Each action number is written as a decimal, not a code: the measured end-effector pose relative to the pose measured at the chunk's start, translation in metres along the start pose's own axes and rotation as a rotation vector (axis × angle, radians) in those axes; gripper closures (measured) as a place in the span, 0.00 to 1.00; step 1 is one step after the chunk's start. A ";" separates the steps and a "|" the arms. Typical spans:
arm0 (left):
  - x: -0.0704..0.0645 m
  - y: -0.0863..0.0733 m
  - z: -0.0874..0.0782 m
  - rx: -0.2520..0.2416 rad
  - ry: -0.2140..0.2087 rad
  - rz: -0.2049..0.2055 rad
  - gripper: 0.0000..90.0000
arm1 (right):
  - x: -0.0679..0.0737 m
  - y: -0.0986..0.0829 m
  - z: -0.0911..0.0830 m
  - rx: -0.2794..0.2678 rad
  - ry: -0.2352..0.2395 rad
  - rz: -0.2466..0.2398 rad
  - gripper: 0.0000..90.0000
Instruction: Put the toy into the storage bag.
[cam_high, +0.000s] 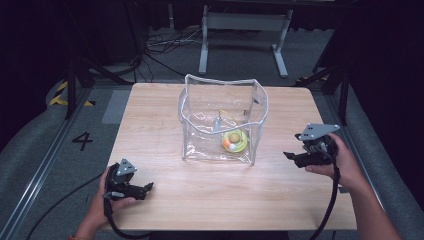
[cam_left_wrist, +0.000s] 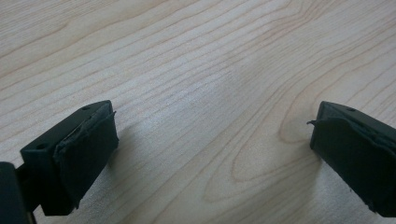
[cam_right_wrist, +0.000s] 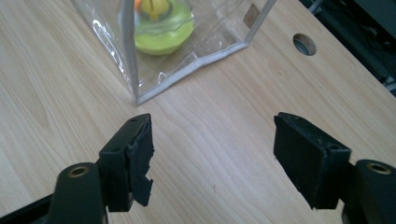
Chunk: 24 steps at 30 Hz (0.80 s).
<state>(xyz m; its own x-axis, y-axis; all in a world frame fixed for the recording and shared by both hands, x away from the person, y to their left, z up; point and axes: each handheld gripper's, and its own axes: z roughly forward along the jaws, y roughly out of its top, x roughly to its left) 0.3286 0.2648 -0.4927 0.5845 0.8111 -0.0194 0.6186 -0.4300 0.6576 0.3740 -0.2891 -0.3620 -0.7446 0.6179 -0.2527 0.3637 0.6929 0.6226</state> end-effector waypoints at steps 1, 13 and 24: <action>0.000 0.000 0.000 0.000 0.000 0.000 0.01 | 0.001 -0.005 0.002 0.000 0.011 -0.008 0.30; 0.000 0.001 0.001 -0.003 0.007 -0.001 0.01 | 0.017 -0.048 0.016 0.042 -0.008 -0.004 0.24; 0.001 0.001 0.001 -0.002 0.008 -0.002 0.01 | 0.031 -0.079 0.016 0.018 -0.024 0.037 0.24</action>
<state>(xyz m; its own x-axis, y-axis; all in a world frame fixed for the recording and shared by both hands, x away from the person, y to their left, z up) 0.3298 0.2646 -0.4928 0.5792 0.8150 -0.0147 0.6188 -0.4279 0.6587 0.3313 -0.3190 -0.4304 -0.7167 0.6518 -0.2479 0.4010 0.6761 0.6182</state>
